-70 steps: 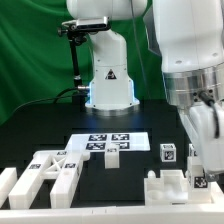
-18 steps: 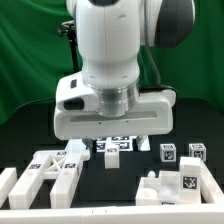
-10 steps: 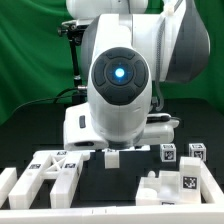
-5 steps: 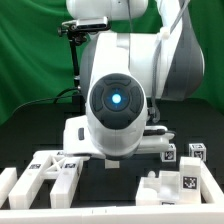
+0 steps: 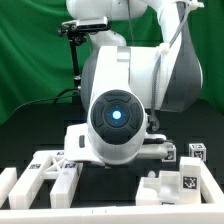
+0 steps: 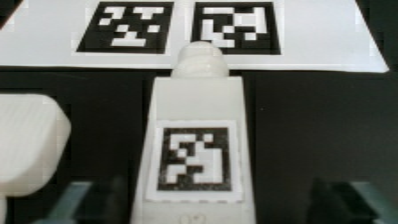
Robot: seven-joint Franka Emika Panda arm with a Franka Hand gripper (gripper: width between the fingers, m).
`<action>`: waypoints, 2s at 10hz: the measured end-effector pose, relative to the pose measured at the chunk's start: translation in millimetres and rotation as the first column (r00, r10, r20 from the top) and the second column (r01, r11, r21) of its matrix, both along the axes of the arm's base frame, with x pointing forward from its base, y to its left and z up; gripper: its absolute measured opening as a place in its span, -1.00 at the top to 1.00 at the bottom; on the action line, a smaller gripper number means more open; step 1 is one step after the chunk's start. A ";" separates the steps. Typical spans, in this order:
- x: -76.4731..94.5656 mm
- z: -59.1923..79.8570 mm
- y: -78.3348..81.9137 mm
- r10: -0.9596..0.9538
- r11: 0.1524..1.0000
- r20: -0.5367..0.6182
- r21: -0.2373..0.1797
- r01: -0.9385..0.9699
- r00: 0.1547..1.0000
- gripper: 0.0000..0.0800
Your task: Assemble chair
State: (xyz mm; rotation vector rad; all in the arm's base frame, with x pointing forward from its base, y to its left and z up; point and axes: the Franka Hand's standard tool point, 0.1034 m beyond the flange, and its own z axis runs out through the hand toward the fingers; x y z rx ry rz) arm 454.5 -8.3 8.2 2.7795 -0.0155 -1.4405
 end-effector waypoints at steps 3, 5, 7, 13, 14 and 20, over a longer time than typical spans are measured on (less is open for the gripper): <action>-0.1 -0.1 -0.5 -0.001 1.000 0.000 0.000 0.001 1.000 0.29; -0.1 -0.1 -0.6 -0.001 1.000 0.000 0.000 0.001 1.000 0.29; 1.7 2.5 1.4 -0.006 1.000 -0.002 0.007 0.006 1.000 0.29; 60.7 66.0 18.0 0.001 0.996 0.239 0.083 -0.022 0.971 0.28; 62.8 69.7 17.4 -0.002 0.996 0.315 0.080 -0.025 0.949 0.28; 114.9 106.2 32.0 -0.017 0.993 0.722 0.091 -0.071 0.692 0.28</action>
Offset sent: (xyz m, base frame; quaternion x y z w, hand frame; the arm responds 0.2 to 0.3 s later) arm 0.0000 0.0000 0.0000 0.0000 0.0000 0.0000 1.0000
